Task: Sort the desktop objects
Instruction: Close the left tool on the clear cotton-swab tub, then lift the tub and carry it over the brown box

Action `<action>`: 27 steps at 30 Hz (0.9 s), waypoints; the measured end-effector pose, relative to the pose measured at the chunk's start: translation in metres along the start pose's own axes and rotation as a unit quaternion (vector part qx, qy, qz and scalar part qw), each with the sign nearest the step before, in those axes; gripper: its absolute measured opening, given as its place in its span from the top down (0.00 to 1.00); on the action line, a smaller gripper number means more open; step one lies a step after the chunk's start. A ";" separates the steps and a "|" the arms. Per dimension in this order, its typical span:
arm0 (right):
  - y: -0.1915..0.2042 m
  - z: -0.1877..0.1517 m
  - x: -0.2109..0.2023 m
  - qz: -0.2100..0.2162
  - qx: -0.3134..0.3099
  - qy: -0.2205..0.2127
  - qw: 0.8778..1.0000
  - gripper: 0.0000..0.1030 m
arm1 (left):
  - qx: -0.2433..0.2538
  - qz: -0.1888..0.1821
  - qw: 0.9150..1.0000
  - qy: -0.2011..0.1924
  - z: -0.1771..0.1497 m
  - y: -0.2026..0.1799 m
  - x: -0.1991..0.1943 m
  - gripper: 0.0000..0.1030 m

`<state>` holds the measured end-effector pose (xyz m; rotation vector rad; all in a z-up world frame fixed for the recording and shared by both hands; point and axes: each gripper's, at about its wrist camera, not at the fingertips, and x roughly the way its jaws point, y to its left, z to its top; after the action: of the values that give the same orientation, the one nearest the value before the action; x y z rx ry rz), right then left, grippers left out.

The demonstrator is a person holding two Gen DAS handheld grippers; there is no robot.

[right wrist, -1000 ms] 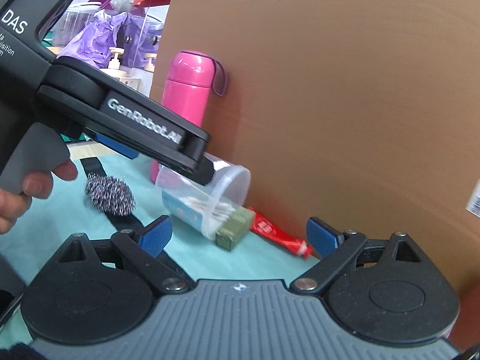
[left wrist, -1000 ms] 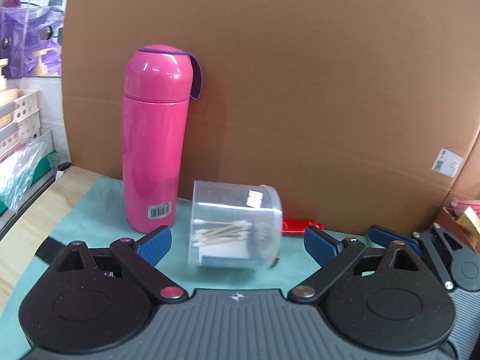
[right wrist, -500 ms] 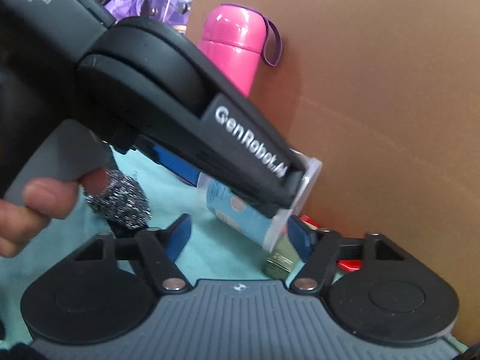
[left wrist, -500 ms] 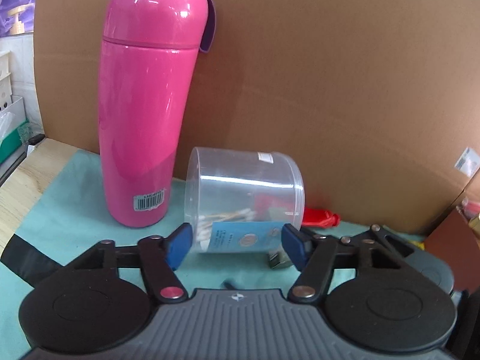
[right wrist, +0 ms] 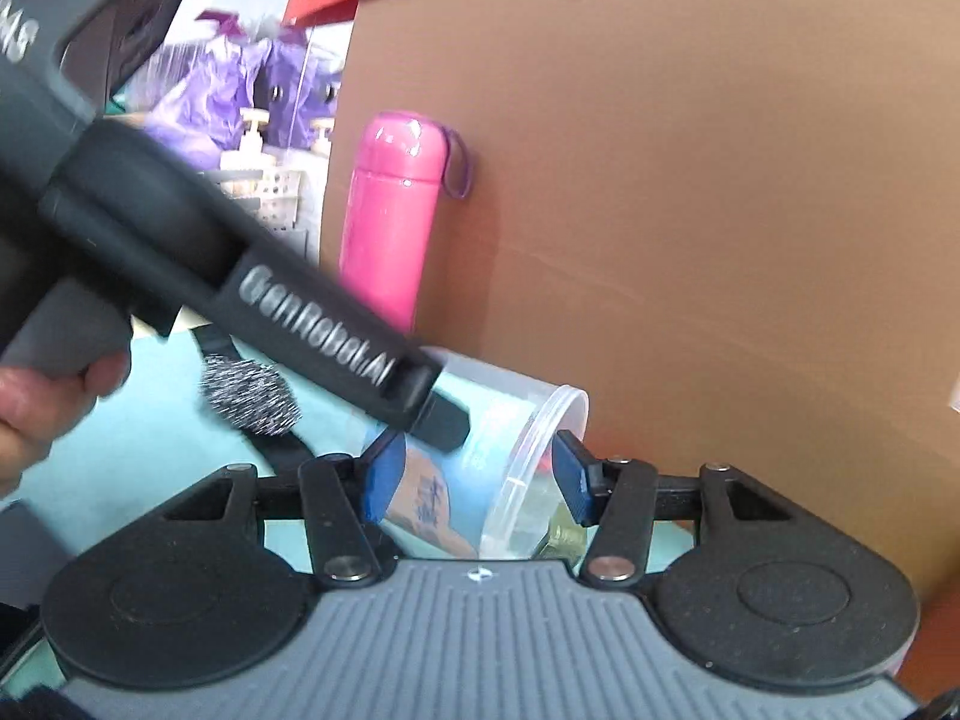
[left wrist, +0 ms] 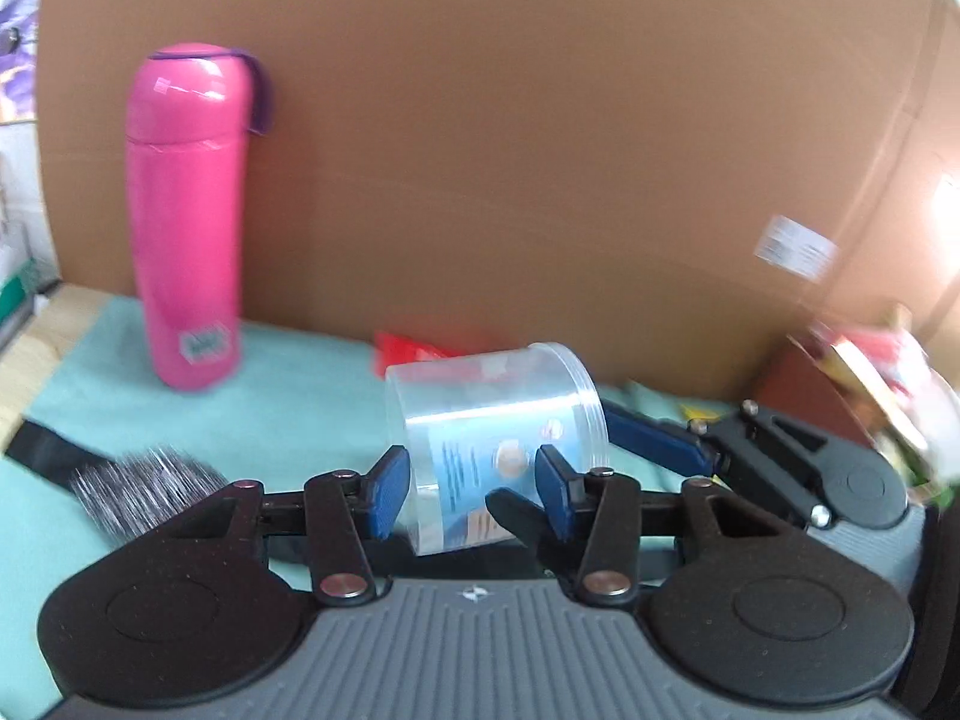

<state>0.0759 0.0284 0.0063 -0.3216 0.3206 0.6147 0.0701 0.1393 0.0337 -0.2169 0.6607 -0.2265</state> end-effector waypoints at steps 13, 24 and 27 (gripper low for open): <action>-0.020 -0.075 -0.170 -0.042 0.035 0.026 0.998 0.40 | 0.043 -0.113 0.992 0.041 -0.072 -0.101 -0.015 0.45; -0.028 -0.109 -0.178 -0.024 0.051 0.045 0.997 0.24 | 0.059 -0.101 0.991 0.062 -0.055 -0.106 0.001 0.29; -0.030 -0.107 -0.171 -0.010 0.055 0.041 0.998 0.24 | 0.060 -0.107 0.990 0.069 -0.056 -0.108 0.003 0.25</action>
<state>-0.0584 -0.1225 -0.0184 -0.2447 0.4284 0.5628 0.0227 0.0287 0.0181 -0.1573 0.7588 -0.4902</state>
